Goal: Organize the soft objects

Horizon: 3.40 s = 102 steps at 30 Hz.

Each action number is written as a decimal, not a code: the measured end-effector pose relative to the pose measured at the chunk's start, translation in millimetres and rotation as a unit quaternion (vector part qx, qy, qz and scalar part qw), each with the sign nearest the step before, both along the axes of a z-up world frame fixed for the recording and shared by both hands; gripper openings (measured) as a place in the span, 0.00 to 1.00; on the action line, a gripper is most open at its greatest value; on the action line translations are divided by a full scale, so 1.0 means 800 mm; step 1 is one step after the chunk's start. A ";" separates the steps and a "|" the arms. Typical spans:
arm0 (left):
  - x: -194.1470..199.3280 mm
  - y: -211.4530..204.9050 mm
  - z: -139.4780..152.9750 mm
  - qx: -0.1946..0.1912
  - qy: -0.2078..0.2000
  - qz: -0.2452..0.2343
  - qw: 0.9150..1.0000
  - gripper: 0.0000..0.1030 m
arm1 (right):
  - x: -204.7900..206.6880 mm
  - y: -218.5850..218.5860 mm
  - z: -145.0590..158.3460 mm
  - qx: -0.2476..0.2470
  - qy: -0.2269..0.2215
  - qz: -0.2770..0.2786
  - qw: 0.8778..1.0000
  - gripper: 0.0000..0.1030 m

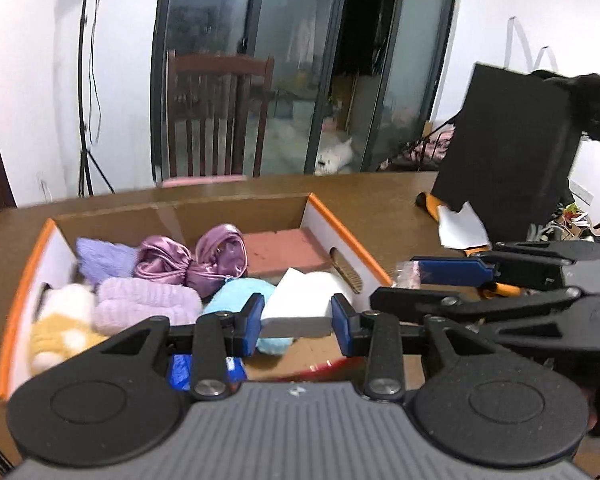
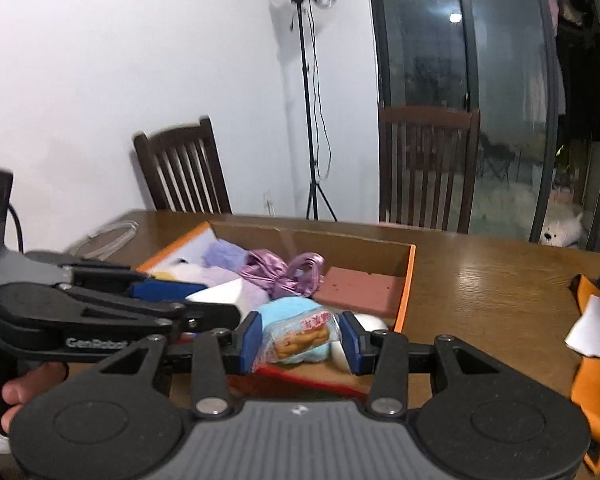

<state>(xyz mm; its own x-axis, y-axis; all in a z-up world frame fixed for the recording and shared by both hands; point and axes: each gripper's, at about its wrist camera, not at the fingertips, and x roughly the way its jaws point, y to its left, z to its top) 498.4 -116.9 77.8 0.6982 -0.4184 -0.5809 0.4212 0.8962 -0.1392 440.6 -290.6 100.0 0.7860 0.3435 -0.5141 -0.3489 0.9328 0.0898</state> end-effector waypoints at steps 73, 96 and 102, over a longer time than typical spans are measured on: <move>-0.498 0.175 -0.021 0.011 -0.222 0.189 0.956 1.00 | -0.432 0.052 -0.030 0.020 -0.143 -0.087 0.986 1.00; -0.589 0.178 -0.052 0.016 -0.194 0.197 0.961 1.00 | -0.549 0.088 -0.090 0.017 -0.120 -0.075 0.990 1.00; -0.589 0.179 -0.052 0.016 -0.190 0.197 0.962 1.00 | -0.541 0.086 -0.087 0.018 -0.120 -0.072 0.990 1.00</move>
